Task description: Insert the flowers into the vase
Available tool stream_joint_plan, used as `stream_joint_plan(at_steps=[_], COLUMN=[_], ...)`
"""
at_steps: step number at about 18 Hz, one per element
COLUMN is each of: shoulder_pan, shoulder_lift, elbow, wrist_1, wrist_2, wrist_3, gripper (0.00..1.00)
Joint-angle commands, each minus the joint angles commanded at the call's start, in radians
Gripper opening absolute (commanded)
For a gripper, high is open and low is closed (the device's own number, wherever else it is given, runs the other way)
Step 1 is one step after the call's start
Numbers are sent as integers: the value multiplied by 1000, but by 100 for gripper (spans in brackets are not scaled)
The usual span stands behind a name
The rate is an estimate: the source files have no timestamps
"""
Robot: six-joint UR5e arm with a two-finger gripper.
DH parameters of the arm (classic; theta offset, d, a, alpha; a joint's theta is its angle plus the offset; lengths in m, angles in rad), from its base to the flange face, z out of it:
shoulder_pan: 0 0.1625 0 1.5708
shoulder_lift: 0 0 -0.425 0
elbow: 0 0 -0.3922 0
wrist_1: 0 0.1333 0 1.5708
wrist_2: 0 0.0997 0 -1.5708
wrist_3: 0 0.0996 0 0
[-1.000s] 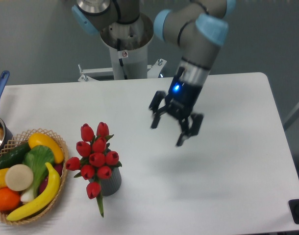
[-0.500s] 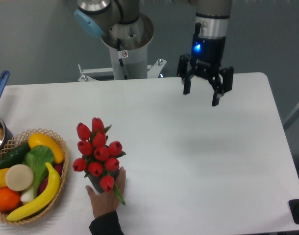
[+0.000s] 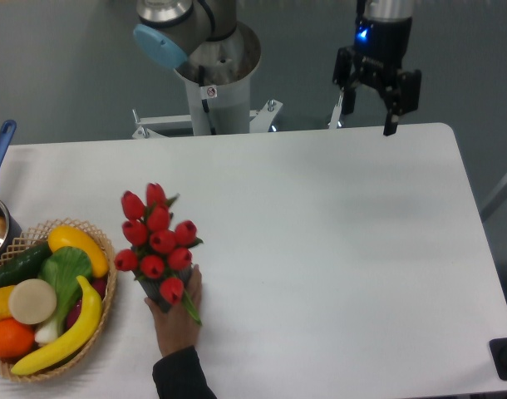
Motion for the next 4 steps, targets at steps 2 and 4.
stream_joint_plan(at_steps=[2,4], shoulder_pan=[3,3], shoulder_lift=[-2,-2], elbow=[5,5], wrist_1=[3,5], wrist_2=[0,0], wrist_3=[0,0], gripper=[100,100])
